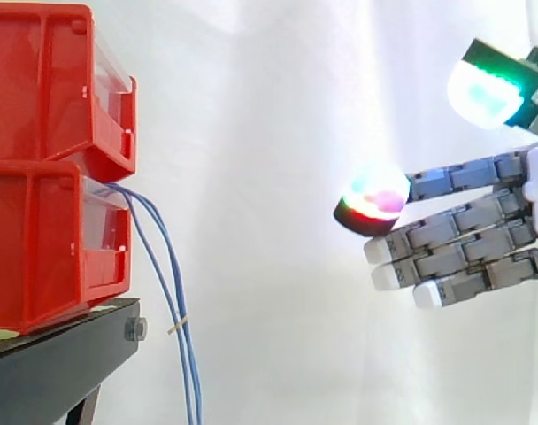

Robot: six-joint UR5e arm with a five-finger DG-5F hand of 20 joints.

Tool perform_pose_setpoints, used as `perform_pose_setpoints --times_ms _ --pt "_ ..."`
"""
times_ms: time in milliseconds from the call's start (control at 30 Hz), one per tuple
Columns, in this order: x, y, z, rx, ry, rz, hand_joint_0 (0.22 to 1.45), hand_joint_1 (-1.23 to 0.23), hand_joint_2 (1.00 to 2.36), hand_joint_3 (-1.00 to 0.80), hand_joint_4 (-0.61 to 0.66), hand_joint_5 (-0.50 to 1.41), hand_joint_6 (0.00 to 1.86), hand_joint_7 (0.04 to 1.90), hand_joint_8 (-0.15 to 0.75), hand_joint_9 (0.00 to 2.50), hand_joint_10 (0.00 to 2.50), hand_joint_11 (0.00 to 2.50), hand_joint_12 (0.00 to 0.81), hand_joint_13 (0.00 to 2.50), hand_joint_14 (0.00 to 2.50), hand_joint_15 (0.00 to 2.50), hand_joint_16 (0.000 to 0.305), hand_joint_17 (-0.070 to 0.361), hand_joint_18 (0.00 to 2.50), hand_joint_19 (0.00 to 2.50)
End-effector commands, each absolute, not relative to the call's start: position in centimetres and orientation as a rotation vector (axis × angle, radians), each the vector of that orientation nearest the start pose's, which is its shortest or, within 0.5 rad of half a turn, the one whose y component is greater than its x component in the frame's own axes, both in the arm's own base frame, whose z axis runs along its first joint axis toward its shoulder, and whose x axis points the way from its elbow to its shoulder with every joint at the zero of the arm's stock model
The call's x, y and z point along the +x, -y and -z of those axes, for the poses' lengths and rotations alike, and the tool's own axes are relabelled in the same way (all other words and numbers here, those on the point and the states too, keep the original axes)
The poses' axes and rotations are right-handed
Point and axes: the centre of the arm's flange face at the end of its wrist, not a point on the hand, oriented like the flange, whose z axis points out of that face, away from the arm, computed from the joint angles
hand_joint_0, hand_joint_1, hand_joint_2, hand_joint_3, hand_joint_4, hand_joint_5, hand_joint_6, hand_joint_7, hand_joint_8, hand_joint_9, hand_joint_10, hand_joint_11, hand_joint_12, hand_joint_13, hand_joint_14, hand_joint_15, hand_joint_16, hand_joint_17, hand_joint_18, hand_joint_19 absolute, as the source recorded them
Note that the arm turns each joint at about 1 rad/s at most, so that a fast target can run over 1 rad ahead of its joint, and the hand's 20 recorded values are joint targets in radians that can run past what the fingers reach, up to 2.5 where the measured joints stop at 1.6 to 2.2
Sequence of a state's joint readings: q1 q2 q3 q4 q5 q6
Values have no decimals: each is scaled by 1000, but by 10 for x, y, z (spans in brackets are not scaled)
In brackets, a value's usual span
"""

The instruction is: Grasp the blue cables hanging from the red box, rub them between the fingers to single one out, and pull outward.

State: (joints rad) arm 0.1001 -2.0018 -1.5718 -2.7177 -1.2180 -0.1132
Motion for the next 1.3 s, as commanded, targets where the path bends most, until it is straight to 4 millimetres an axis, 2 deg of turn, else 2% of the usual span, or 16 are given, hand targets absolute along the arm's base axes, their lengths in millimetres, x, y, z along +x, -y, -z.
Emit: perform_pose_setpoints --times_ms 0,33,200,900,1267 --pt "645 104 -272 1254 -1087 -927 447 -575 1000 -500 267 -203 502 718 255 459 0 0 347 311 1 0 46 102 211 328" --pt "650 103 -262 1251 -1081 -932 449 -576 1000 -500 268 -203 501 720 255 459 0 0 347 312 0 0 45 102 212 334" --pt "665 99 -236 1231 -1032 -973 449 -578 1000 -500 270 -202 501 727 256 462 0 0 349 318 0 7 46 102 219 341" --pt "671 77 -237 1210 -995 -942 452 -571 1000 -500 287 -192 502 740 268 492 0 0 355 366 1 43 46 104 262 371" --pt "671 77 -237 1220 -983 -924 452 -571 1000 -500 292 -190 502 743 270 499 0 0 357 379 0 45 46 105 277 378"
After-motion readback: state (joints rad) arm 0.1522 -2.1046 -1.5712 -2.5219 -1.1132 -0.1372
